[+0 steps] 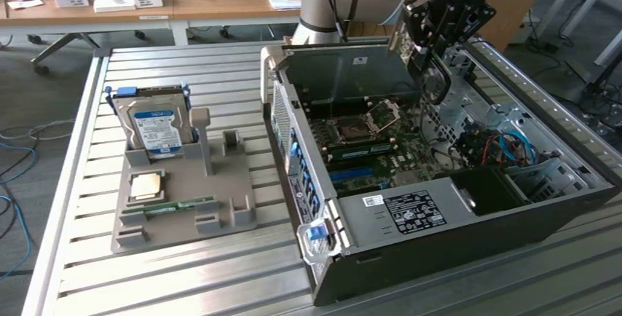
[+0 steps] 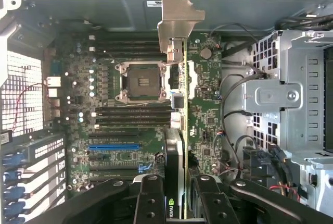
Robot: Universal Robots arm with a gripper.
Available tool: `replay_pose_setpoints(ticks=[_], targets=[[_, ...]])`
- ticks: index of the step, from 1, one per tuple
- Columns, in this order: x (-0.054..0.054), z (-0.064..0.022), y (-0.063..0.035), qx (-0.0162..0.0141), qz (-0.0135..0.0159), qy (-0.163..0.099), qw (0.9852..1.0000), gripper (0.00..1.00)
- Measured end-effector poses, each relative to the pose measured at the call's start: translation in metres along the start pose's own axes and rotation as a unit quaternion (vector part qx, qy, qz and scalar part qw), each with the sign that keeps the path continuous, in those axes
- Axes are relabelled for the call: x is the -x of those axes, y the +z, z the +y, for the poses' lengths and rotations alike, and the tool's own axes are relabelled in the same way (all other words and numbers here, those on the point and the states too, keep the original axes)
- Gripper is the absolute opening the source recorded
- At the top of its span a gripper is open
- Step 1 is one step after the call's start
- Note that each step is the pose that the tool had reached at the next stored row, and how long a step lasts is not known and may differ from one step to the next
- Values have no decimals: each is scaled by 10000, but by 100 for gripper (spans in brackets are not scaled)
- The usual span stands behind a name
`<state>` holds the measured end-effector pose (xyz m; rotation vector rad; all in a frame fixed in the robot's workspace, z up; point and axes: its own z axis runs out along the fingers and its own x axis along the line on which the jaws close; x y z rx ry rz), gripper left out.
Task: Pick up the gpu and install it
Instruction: 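Pick up the gpu and move the gpu toward the slot, then insert the gpu into the slot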
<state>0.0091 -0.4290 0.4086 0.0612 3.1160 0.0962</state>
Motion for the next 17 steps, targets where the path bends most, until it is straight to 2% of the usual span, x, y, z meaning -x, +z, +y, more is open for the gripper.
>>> replay_pose_setpoints(ticks=[17], targets=[[42, 1, 1, 0, 0, 0, 10000, 27]])
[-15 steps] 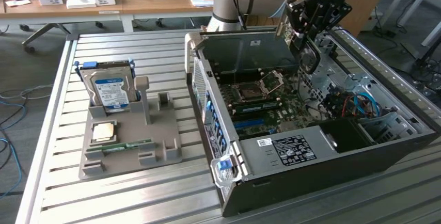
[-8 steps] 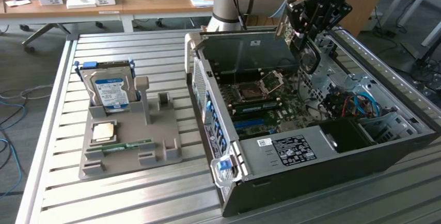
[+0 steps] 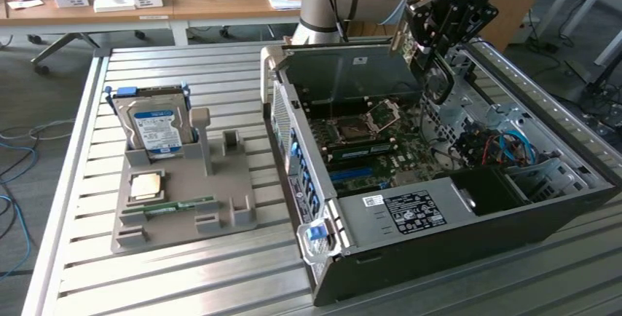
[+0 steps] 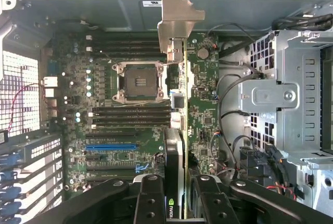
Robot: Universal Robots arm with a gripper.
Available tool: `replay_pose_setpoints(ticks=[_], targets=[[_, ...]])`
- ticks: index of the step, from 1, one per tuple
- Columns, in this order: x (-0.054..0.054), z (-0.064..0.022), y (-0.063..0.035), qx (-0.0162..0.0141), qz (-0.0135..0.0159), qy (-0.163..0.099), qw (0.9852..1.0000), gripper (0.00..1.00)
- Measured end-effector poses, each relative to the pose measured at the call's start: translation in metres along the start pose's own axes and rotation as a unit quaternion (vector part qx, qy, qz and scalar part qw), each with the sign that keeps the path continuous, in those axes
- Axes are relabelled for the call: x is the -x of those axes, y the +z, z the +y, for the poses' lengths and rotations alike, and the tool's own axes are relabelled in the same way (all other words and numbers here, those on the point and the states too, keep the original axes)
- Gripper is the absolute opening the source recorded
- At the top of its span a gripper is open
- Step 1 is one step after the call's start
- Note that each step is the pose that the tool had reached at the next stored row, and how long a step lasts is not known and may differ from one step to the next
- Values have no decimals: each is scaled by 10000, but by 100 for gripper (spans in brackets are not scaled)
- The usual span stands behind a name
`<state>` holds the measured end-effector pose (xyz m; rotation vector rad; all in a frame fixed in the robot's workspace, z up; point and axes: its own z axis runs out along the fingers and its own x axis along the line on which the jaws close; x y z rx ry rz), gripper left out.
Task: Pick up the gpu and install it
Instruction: 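Insert the gpu into the slot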
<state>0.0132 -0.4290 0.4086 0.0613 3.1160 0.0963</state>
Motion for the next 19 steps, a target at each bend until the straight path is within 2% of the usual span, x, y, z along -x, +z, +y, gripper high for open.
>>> replay_pose_setpoints(ticks=[19], targets=[[0, 0, 0, 0, 0, -5, 10000, 27]])
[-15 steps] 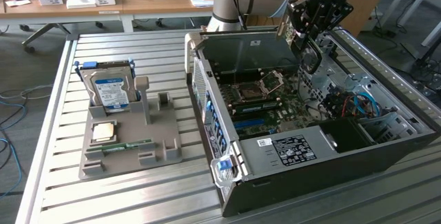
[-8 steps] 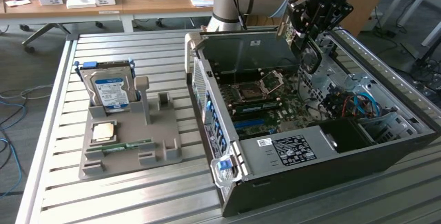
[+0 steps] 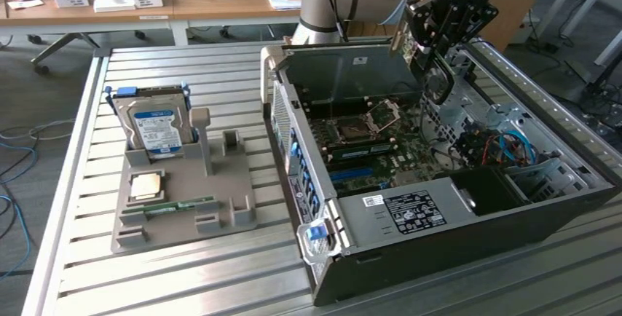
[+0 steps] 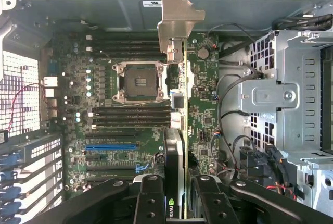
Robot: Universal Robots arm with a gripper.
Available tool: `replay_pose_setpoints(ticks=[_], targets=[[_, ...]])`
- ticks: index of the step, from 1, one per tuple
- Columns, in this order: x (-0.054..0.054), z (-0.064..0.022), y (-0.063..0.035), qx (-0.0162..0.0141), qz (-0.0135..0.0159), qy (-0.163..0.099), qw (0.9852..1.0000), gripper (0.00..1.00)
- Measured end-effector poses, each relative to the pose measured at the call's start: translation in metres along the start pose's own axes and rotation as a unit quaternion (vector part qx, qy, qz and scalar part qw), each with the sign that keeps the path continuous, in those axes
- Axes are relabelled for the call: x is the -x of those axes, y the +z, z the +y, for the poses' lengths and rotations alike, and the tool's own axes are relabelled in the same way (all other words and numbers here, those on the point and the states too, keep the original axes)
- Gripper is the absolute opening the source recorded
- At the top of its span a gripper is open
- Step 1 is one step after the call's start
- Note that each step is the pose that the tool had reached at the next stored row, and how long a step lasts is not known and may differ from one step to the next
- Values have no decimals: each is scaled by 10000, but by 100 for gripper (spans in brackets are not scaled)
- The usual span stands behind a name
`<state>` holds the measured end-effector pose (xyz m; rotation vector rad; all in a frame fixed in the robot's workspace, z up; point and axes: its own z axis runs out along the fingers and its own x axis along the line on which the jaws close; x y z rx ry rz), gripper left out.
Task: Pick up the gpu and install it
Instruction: 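Insert the gpu into the slot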
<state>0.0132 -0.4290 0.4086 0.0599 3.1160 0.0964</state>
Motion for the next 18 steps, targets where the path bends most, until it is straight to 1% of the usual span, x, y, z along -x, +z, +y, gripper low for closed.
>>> replay_pose_setpoints(ticks=[5, 11, 15, 18], targets=[[-4, 0, 0, 1, 5, -77, 10000, 27], [-20, -1, -1, 7, 20, -310, 9995, 27], [-26, -1, -1, 11, 33, -522, 9986, 27], [-28, -1, -1, 16, 45, -719, 9974, 27]])
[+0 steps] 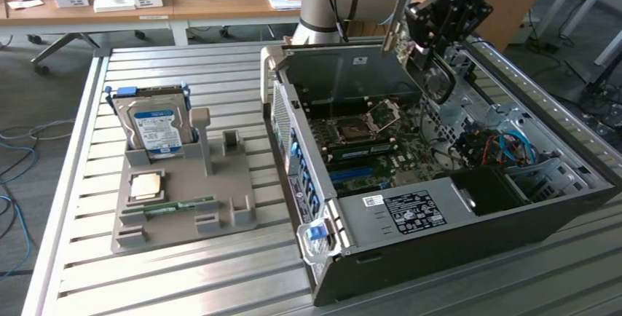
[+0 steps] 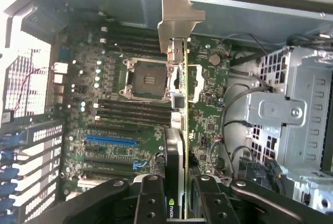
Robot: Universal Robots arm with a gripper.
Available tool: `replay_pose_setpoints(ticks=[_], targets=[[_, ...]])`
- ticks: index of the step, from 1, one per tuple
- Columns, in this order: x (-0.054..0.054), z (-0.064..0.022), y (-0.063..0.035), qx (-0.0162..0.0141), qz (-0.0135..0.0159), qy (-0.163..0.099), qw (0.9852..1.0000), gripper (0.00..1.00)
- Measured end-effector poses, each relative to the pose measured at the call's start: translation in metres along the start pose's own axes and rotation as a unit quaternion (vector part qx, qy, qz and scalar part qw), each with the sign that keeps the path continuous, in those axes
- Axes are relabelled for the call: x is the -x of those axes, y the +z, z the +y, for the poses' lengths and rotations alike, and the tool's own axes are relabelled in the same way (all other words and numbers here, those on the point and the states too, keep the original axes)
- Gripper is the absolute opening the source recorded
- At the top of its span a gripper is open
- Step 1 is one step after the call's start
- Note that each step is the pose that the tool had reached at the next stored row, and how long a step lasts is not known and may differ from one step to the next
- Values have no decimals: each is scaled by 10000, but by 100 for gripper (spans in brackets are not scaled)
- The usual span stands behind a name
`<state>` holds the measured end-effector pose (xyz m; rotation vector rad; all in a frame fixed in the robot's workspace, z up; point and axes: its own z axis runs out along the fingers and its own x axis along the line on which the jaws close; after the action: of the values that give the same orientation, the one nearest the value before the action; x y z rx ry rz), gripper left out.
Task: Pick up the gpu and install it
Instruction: 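Insert the gpu into the slot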
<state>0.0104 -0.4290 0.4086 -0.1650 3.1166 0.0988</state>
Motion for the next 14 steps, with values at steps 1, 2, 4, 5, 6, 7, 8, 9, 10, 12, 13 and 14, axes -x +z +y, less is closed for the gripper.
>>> replay_pose_setpoints(ticks=[1, 2, 4, 5, 6, 7, 8, 9, 10, 12, 13, 14], targets=[[0, 0, 0, 2, 5, -72, 10000, 27], [1, 0, 0, 4, 9, -147, 9999, 27], [1, 0, 0, 7, 19, -300, 9995, 27], [1, 0, 0, 8, 23, -377, 9993, 27], [1, 0, 0, 10, 29, -455, 9990, 27], [1, 0, 0, 12, 33, -534, 9986, 27], [1, 0, 0, 13, 38, -614, 9981, 27], [1, 0, 0, 15, 44, -704, 9975, 27], [1, 0, 0, 17, 49, -788, 9969, 27], [1, 0, 1, 21, 60, -958, 9954, 27], [1, 0, 1, 23, 65, -1044, 9945, 27], [1, 0, 1, 25, 70, -1128, 9936, 27]])
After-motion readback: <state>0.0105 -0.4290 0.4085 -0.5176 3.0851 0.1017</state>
